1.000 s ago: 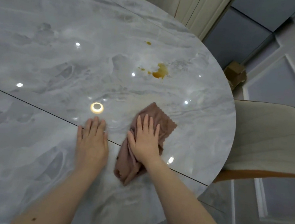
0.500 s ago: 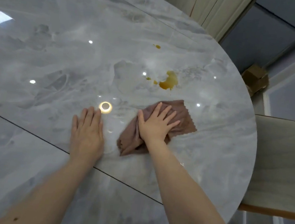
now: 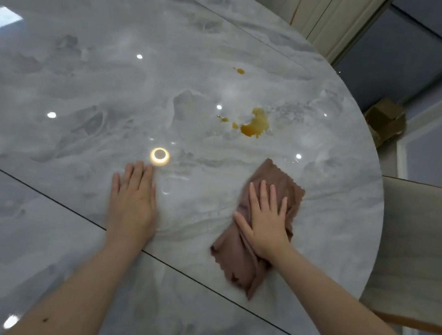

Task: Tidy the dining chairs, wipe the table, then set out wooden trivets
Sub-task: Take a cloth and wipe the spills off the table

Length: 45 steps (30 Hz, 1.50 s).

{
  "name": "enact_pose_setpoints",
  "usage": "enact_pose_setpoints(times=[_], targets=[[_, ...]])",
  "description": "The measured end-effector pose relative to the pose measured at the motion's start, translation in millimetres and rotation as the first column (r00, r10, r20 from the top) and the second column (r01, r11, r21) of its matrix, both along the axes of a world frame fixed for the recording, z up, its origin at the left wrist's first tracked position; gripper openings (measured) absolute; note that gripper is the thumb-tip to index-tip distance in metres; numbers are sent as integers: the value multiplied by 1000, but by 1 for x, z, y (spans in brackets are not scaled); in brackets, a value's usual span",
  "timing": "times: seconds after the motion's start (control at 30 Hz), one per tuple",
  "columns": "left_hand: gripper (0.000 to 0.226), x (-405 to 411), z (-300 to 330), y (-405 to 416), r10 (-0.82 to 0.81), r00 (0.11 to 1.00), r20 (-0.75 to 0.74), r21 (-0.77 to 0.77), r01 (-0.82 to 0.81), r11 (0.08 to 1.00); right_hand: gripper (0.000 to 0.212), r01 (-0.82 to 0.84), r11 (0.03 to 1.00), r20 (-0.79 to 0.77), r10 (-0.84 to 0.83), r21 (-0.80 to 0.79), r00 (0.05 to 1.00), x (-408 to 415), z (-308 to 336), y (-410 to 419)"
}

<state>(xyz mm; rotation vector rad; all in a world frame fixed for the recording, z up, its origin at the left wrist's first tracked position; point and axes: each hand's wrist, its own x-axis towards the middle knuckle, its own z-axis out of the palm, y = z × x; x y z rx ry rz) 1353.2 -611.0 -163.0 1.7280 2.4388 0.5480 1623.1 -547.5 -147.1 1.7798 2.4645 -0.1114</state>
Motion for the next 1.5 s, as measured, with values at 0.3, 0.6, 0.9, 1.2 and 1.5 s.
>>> enact_pose_setpoints(times=[0.3,0.6,0.9,1.2,1.5], targets=[[48,-8,-9,-1,-22,1000,13,53,21,998,68,-176,984,-120,179,31,977,-155,-5,13],[55,-9,5,-5,-15,965,263,98,-11,995,77,39,999,-62,-38,1,997,10,-1,-23],[50,43,27,69,-116,991,67,132,107,986,77,378,923,-81,-384,-74,920,25,6,48],[64,44,7,166,31,1000,0,-3,-31,1000,91,354,934,-32,-356,-53,934,13,3,152],[68,35,-4,179,114,992,-61,-25,-116,993,88,-3,999,-89,-1,-52,996,-64,3,259]])
